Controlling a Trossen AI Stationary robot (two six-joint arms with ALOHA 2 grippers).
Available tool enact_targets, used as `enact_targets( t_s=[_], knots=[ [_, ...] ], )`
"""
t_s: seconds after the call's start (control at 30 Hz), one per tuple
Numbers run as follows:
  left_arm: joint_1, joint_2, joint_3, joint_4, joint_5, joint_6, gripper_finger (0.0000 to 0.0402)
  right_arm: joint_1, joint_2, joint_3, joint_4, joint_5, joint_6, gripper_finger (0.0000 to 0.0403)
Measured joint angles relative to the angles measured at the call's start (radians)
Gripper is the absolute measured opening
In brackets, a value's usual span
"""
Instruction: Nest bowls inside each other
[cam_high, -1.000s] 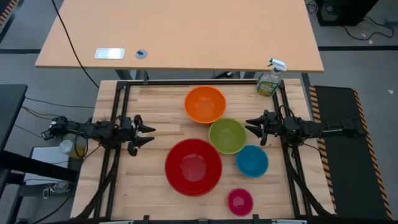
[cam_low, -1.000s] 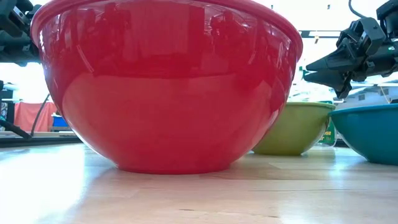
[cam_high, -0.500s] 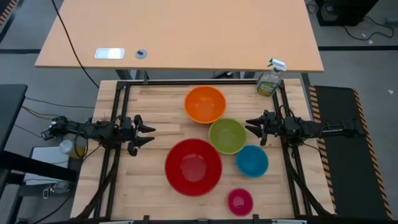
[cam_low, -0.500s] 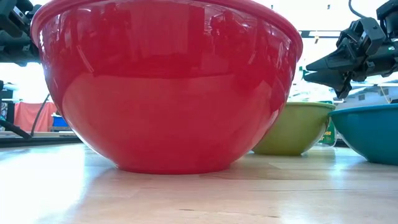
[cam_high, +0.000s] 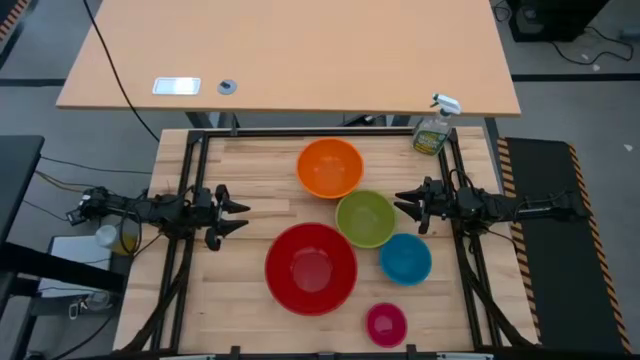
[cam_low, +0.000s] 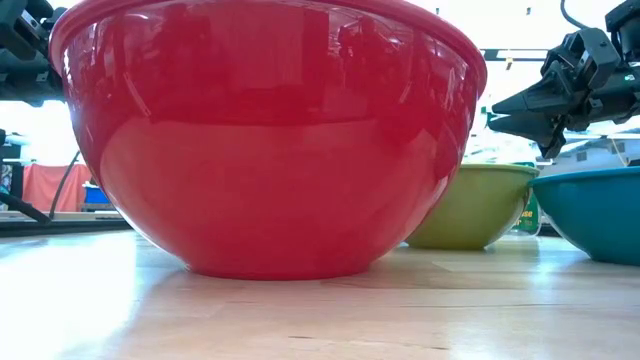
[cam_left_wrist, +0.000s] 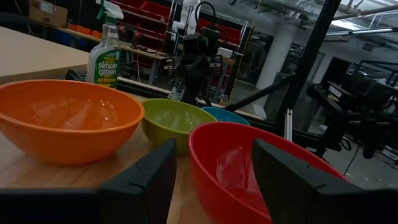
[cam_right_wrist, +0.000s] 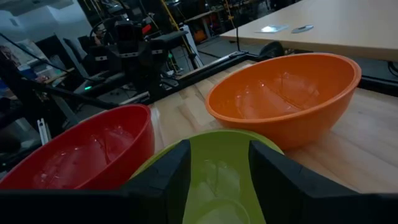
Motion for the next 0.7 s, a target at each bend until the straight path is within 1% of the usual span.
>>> enact_targets(
  t_s=[0.43, 0.6, 0.7],
  knots=[
    [0.000, 0.000, 0.000, 0.000, 0.000, -0.001, 0.0210, 0.000, 0.000, 0.000, 0.000, 0.000, 0.000, 0.0168],
    [0.000, 0.000, 0.000, 0.005, 0.000, -0.074, 0.0210, 0.000, 0.000, 0.000, 0.000, 0.000, 0.000, 0.0168],
    [0.002, 0.001, 0.000, 0.054, -0.001, -0.060, 0.0210, 0.000, 0.000, 0.000, 0.000, 0.000, 0.000, 0.0169]
  ],
)
